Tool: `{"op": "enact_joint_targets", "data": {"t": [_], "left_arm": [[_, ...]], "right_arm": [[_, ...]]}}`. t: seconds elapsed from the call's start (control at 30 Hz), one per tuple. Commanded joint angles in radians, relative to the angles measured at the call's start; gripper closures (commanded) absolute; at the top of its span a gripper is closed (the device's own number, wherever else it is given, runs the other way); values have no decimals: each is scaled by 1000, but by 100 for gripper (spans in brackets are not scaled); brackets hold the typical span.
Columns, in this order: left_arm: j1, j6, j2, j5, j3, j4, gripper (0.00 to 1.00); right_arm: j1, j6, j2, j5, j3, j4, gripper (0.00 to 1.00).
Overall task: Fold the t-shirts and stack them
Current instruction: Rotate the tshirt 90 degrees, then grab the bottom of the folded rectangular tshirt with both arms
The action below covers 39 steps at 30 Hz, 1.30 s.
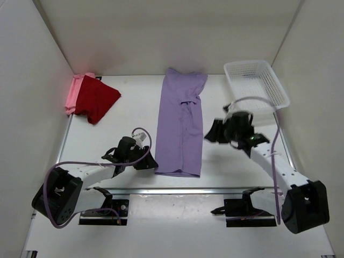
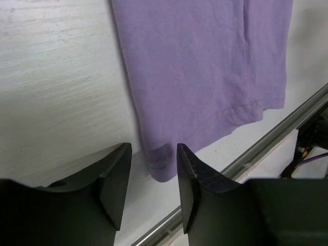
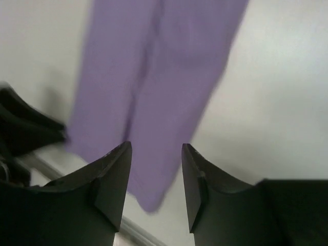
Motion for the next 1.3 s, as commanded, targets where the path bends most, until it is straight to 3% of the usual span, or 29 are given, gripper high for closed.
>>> {"op": "enact_joint_targets", "data": {"t": [0.0,0.07,0.23,0.47,0.67,0.77,0.97,1.07,1.17,1.27], "left_arm": [[-17,15,29,1,-3,-44,51],[-14,13,26,0,-11,-41,54],[-39,-2,21,-8,-28,-40,66],[-60,-24,23,4,-40,-9,81],[-63,-27,3,1,-45,-1,100],[-68,-18,-17,1,-46,-24,100],[-59,21,-222,57,-103,-303,100],[-65,-10,-446,67,-125,-441,100],[-43,-53,-539,73,-77,-506,100],[13,-37,-476,101,13,-480,100]], "right_arm": [[92,169,-39,-42,-292,205,55],[122,265,-84,-56,-434,269,53],[155,341,-128,-54,-519,340,52],[214,402,-105,-67,-587,400,63],[223,417,-58,-94,-579,431,86],[229,417,-76,-93,-574,394,100],[382,485,-278,-59,-620,160,100],[428,554,-447,-50,-657,72,100],[386,559,-569,-48,-634,21,100],[257,444,-508,-121,-556,35,100]]}}
